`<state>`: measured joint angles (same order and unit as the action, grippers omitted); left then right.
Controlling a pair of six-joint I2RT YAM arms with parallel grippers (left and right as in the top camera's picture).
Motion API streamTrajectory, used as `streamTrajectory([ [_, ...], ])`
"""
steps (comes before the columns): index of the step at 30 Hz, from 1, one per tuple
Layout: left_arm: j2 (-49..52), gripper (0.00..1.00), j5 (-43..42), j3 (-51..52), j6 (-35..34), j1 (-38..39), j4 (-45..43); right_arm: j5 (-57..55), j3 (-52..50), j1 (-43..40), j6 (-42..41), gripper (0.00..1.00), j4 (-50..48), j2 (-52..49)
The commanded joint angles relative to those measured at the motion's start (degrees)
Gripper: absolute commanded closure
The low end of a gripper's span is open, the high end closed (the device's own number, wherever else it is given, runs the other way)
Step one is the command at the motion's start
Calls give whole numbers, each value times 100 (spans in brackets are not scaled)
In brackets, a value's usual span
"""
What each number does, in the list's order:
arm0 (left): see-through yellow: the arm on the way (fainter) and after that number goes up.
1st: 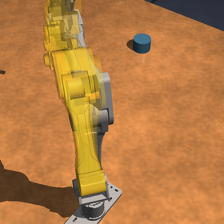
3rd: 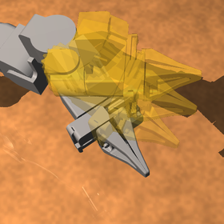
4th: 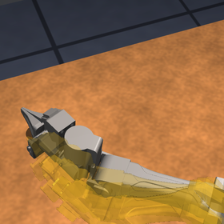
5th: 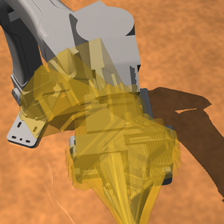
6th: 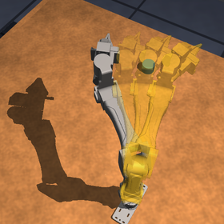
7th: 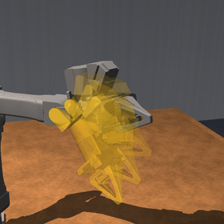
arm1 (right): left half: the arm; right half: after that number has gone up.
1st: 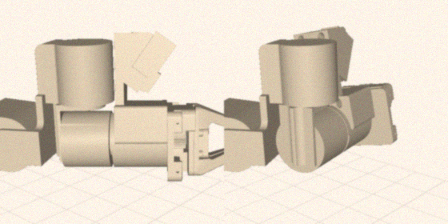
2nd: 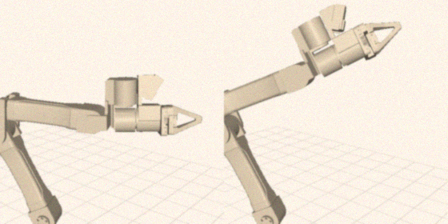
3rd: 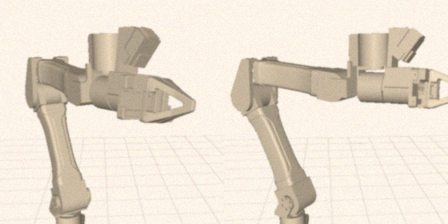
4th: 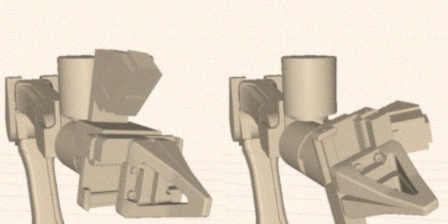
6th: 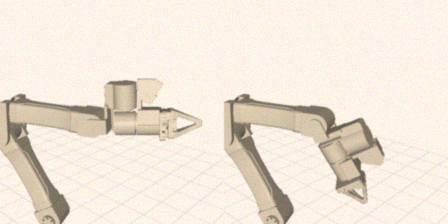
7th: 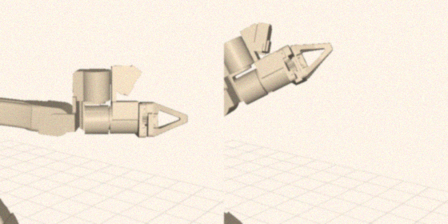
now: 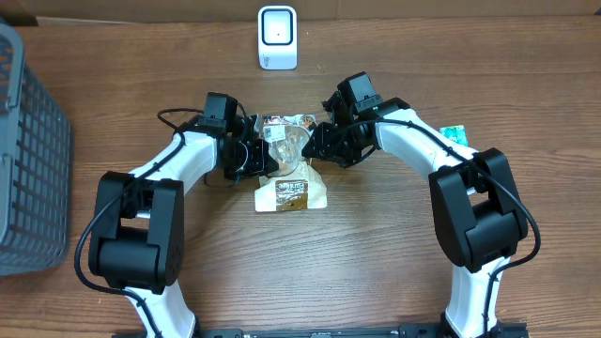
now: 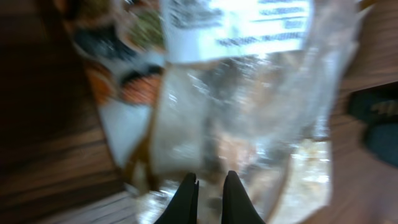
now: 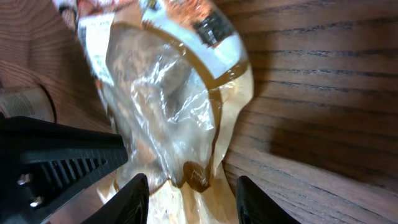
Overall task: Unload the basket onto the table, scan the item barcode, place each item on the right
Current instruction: 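Bring the left gripper in and grasp the snack bag alongside the right, then release with the left gripper and lift the bag toward the scanner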
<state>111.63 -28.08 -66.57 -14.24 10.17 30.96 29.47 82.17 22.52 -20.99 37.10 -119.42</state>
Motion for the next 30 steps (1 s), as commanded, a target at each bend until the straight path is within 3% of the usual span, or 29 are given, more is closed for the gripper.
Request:
streamTrajectory([
  [1, 247, 96, 640, -107, 398, 151, 87, -94, -44, -22, 24, 57, -11, 79],
  [7, 776, 96, 551, -107, 372, 144, 94, -66, -278, -9, -153, 57, -48, -22],
  [16, 787, 96, 551, -107, 376, 68, 160, 459, -1167, 7, -1217, 54, -1211, -39],
  [19, 787, 96, 553, -107, 376, 68, 157, 538, -1373, 125, -1757, 62, -1596, -42],
  [30, 785, 96, 555, -107, 378, 66, 181, 280, -1436, 592, -2127, 59, -2398, -39],
])
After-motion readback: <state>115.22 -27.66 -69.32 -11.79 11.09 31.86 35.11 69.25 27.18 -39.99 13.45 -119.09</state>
